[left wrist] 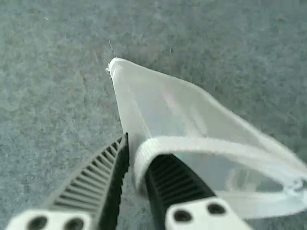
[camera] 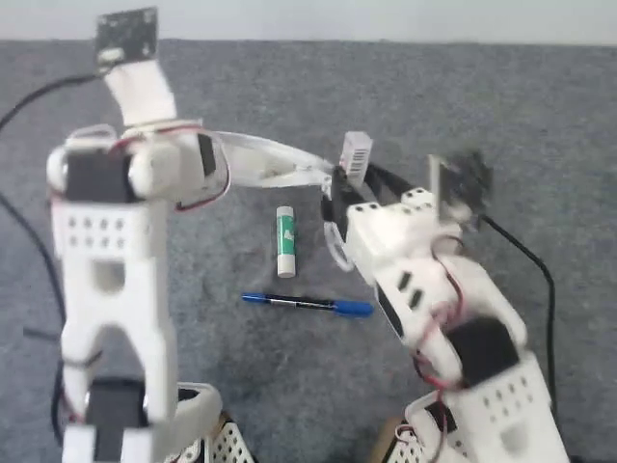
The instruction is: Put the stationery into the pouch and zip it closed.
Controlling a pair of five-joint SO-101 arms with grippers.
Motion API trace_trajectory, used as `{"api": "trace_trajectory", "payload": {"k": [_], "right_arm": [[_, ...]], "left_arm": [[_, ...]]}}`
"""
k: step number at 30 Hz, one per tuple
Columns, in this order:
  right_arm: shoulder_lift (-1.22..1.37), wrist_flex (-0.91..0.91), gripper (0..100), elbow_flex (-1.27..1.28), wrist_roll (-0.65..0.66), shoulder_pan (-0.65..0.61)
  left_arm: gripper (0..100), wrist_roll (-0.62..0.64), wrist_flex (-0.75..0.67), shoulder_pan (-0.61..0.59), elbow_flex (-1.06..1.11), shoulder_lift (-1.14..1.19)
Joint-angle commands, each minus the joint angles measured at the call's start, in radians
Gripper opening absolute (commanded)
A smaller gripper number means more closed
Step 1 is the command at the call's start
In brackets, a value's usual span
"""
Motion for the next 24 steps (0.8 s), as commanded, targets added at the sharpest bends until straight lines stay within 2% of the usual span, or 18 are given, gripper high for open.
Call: {"api": "trace_trajectory", "payload": {"k": [1, 7, 13, 19, 24], "right_arm": [[-0.162, -0.148, 0.6, 0.037, -0.003, 0.015], [-0.220, -0.398, 0.6, 0.107, -0.003, 0.008], [-0.050, -0.696, 0.6, 0.110, 0.002, -0.036], [0.160, -0.892, 0.6, 0.112, 0.161, -0.145], [0.288, -1.038, 0.6, 0.112, 0.244, -0.199]], "left_arm": [[2, 0.000, 0.046, 0.002, -0.243, 0.169], [2, 0.040, 0.046, -0.008, -0.380, 0.302], [2, 0.060, 0.046, -0.032, -0.394, 0.301], [2, 0.060, 0.046, -0.043, -0.386, 0.301], [2, 0.060, 0.046, -0.043, -0.386, 0.301]]}}
